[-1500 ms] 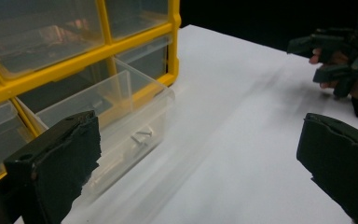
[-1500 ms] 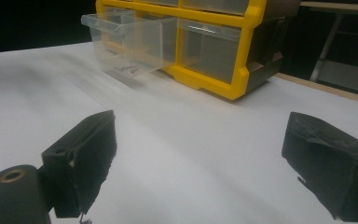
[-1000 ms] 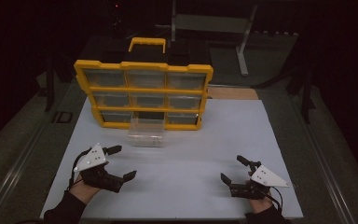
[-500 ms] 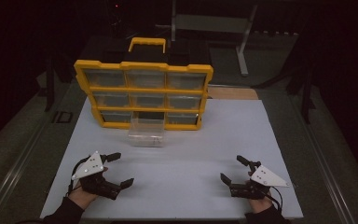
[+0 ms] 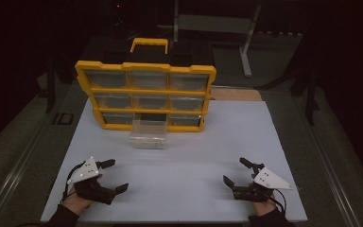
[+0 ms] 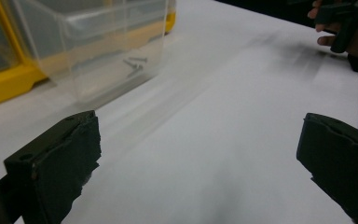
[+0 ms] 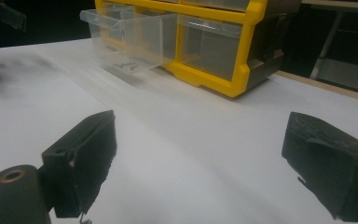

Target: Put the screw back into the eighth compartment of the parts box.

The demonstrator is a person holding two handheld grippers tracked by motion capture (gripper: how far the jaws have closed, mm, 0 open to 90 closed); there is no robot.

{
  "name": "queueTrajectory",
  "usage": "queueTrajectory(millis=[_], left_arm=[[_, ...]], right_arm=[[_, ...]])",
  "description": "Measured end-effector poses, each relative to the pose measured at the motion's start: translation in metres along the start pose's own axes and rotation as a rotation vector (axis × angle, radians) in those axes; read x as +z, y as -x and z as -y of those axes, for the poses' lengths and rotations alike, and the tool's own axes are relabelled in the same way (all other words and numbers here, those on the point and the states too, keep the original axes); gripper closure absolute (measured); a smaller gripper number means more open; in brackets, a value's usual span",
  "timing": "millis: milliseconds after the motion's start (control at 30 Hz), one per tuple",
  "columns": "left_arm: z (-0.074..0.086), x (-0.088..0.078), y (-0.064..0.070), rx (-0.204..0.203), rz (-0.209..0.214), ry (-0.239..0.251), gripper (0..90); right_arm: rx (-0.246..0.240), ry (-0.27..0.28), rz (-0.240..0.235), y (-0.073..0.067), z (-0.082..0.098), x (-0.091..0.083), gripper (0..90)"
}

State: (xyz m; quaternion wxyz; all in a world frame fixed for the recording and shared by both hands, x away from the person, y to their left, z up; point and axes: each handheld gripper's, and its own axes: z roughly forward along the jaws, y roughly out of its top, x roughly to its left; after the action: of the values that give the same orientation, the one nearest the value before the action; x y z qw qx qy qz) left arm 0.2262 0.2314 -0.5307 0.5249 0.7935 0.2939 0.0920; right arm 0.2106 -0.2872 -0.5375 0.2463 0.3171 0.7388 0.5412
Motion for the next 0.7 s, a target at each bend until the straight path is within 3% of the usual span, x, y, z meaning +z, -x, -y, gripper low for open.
queueTrajectory(millis=[33, 133, 300, 467, 700], left_arm=[[0.002, 0.0, -0.001, -0.017, 0.005, 0.004, 0.0], [0.006, 0.0, -0.002, -0.019, 0.002, 0.004, 0.0], [0.008, -0.005, -0.003, -0.038, -0.035, -0.004, 0.0], [0.013, -0.007, -0.005, -0.046, -0.061, -0.004, 0.0], [0.018, -0.002, -0.004, -0.036, -0.073, -0.042, 0.0]], right_arm=[[0.0, 0.0, 0.0, 0.0, 0.0, 0.0, 10.2], [-0.001, 0.0, 0.0, 0.001, 0.0, 0.0, 10.2], [-0.003, -0.004, 0.0, 0.001, 0.001, 0.0, 10.2], [-0.002, -0.012, 0.002, 0.001, 0.001, 0.001, 10.2], [-0.004, -0.014, 0.005, 0.001, 0.001, 0.001, 10.2]])
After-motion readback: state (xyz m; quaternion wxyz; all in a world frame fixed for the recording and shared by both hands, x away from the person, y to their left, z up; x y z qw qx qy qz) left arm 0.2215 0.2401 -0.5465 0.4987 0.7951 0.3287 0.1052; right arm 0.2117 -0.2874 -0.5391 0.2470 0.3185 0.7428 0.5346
